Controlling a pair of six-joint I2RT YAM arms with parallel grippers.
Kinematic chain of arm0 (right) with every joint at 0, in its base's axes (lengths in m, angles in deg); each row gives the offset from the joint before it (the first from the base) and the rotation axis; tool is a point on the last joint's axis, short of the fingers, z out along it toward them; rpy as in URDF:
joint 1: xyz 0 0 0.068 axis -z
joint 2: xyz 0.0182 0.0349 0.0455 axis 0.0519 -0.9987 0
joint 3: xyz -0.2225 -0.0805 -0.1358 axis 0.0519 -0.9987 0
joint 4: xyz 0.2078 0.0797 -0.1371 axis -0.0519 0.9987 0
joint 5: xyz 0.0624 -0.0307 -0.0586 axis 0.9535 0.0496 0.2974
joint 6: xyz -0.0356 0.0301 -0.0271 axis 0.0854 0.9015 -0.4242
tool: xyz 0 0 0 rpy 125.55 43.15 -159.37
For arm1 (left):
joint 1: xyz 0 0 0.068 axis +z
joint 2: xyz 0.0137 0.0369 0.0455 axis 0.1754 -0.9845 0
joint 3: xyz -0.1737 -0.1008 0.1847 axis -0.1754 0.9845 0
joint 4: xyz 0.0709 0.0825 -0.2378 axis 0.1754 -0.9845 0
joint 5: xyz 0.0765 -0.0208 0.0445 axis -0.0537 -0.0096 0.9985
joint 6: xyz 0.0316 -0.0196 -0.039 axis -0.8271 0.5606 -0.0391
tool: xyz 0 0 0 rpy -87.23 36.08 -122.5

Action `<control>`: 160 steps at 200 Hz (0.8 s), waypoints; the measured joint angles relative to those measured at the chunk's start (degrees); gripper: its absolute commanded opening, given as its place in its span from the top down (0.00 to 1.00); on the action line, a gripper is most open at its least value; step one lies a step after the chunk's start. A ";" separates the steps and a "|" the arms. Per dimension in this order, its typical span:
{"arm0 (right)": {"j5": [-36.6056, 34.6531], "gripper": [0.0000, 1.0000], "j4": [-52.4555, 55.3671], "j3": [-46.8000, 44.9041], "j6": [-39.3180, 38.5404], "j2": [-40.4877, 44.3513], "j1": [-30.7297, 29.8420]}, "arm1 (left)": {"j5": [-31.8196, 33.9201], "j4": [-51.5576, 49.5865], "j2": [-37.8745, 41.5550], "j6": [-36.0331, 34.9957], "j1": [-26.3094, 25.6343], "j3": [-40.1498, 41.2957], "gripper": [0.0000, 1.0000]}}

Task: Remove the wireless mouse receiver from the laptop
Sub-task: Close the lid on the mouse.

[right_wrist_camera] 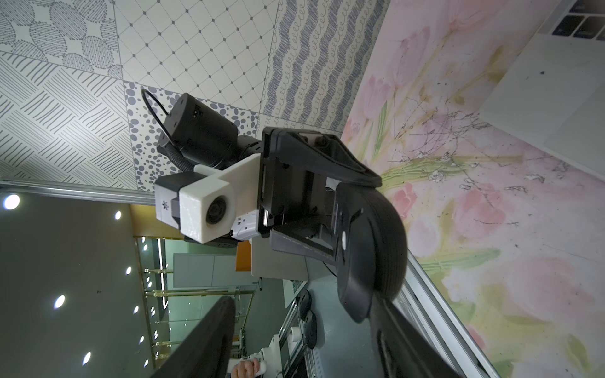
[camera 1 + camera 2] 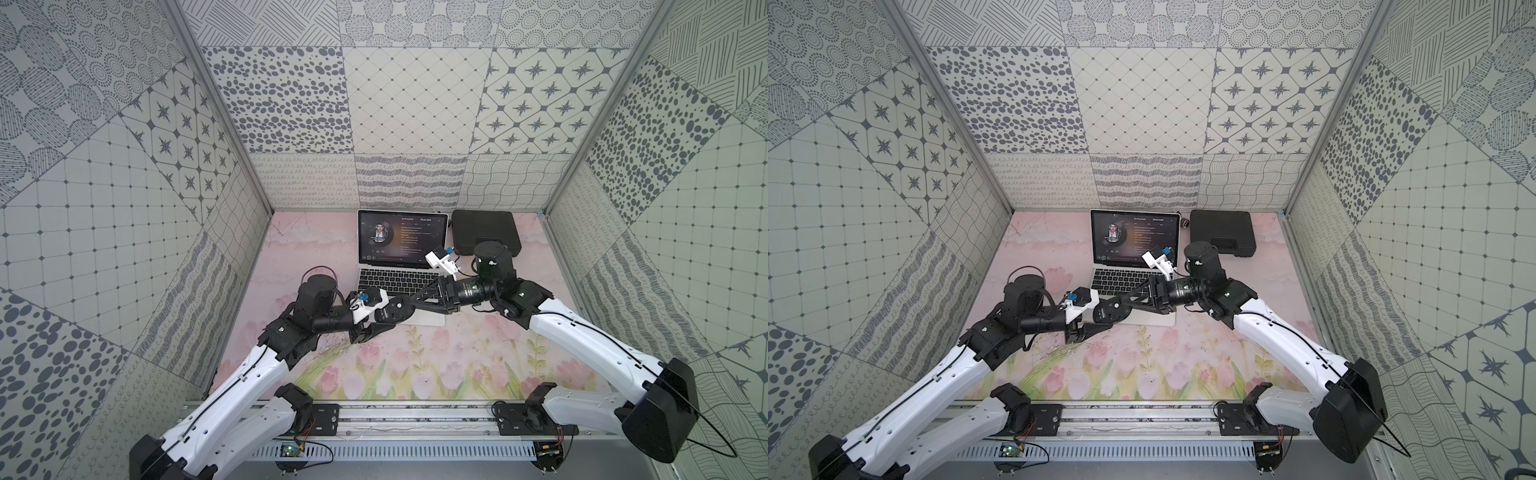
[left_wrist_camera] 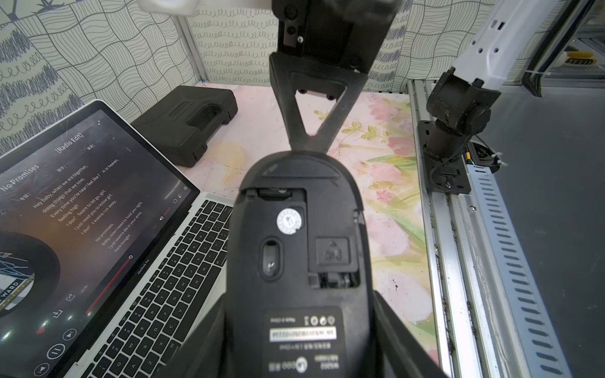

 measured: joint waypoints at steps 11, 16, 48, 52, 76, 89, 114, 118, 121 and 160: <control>-0.74 0.28 1.29 0.15 -0.57 0.00 0.00 | -0.22 0.00 -0.31 0.00 -0.02 -0.46 1.00; -1.03 0.28 1.73 0.17 -0.74 0.00 0.00 | -0.24 0.00 -0.44 0.00 -0.02 -0.61 1.00; -2.03 0.26 3.54 0.28 -1.38 0.00 0.00 | -0.83 0.02 -0.98 0.02 0.00 -1.29 1.00; -2.12 0.26 3.67 0.28 -1.42 0.00 0.00 | -1.03 0.02 -1.03 0.02 0.00 -1.33 1.00; -2.36 0.25 4.04 0.42 -1.81 0.00 0.00 | -1.68 0.02 -1.20 0.02 0.00 -1.40 1.00; -2.36 0.25 4.37 0.46 -2.16 -0.02 0.00 | -1.97 0.02 -1.27 0.02 0.00 -1.40 1.00; -2.32 0.26 5.81 0.50 -4.17 -0.22 0.00 | -2.56 0.02 -1.33 0.02 0.00 -1.42 1.00; -2.29 0.26 6.14 0.52 -4.61 -0.33 0.00 | -2.60 0.02 -1.33 0.02 0.00 -1.42 1.00; -2.29 0.26 6.43 0.59 -4.85 -0.44 0.00 | -2.67 0.02 -1.33 0.02 0.00 -1.42 1.00; -2.12 0.29 8.68 1.66 -7.69 -2.49 -0.35 | -3.08 0.02 -1.38 0.00 0.00 -1.44 1.00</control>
